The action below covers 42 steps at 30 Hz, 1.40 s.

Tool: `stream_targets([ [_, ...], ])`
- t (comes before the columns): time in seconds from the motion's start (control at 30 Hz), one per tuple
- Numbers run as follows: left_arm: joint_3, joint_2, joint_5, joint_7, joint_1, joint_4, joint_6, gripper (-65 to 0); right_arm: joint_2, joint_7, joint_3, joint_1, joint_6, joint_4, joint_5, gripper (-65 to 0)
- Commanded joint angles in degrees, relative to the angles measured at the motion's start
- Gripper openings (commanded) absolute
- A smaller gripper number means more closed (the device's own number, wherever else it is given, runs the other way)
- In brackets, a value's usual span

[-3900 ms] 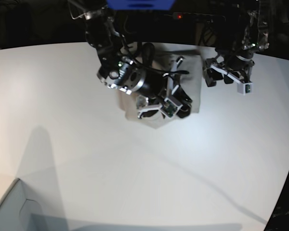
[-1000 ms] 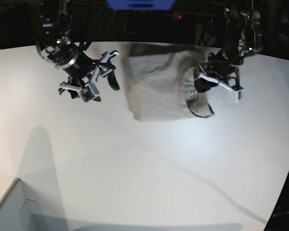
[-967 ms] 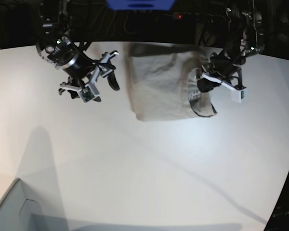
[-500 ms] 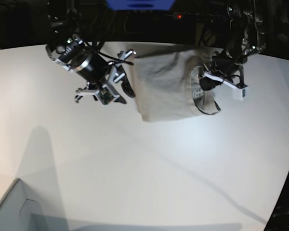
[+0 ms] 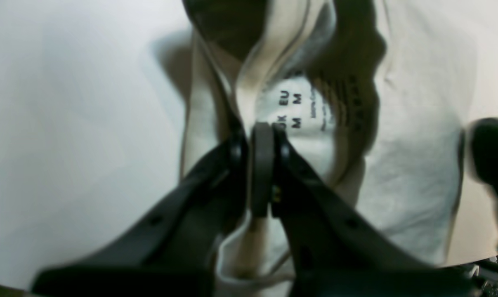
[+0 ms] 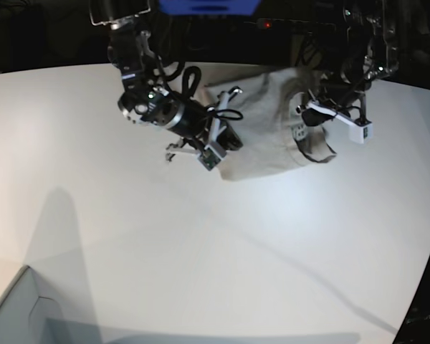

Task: Layout the t-shirt on the table in an organized manner, then fold the t-shirt properly
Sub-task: 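Hold the stack with both grippers and fold it over onto itself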

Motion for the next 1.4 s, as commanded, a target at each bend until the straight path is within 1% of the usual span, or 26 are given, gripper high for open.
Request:
stream_targets([
  [0.0,-0.16,-0.39,-0.47,-0.45,-0.06,0.84,-0.3,-65.0,-0.35,1.49,-0.18,1.04,0.8,-0.59,1.03,-65.0],
  [0.13,-0.16,-1.09,-0.38,-0.62,-0.06,0.66,-0.3,-65.0,-0.35,1.58,-0.18,2.97,0.8,-7.0,1.03,-65.0],
  [0.23,-0.16,-1.09,-0.38,-0.71,-0.06,0.66,-0.3,-65.0,-0.35,1.58,-0.18,4.2,0.8,-9.29,1.03,-65.0],
  [0.3,-0.16,-1.18,-0.38,-0.62,-0.06,0.66,-0.3,-65.0,-0.35,1.58,0.0,4.2,0.8,-7.35,1.03,-65.0],
  [0.43,-0.16,-1.09,0.06,-0.53,-0.06,0.66,-0.3,-65.0,-0.44,1.23,0.0,2.8,0.8,2.4,1.03,-65.0],
  [0.57,-0.16,-1.09,-0.3,-0.53,-0.15,0.66,-0.3,-65.0,-1.75,1.06,0.0,3.76,0.8,3.72,0.94,-65.0],
  [0.87,-0.16,-1.09,0.14,-0.53,-0.06,0.49,-0.3,-65.0,-1.84,1.58,0.08,10.88,0.8,-10.43,1.03,-65.0],
  [1.13,-0.16,-1.09,0.06,-0.89,-0.24,-3.64,-0.3,-65.0,-1.67,1.67,0.26,17.83,0.8,-20.19,1.03,-65.0],
  [1.23,-0.16,-1.09,0.06,-0.97,-0.41,-4.7,-0.3,-65.0,-1.67,1.76,3.42,18.88,0.8,-22.91,1.03,-65.0],
  [1.37,-0.16,-1.09,-0.03,-0.97,-0.5,-4.7,-0.3,-65.0,-1.75,4.31,9.23,18.62,0.8,-22.3,1.03,-65.0],
])
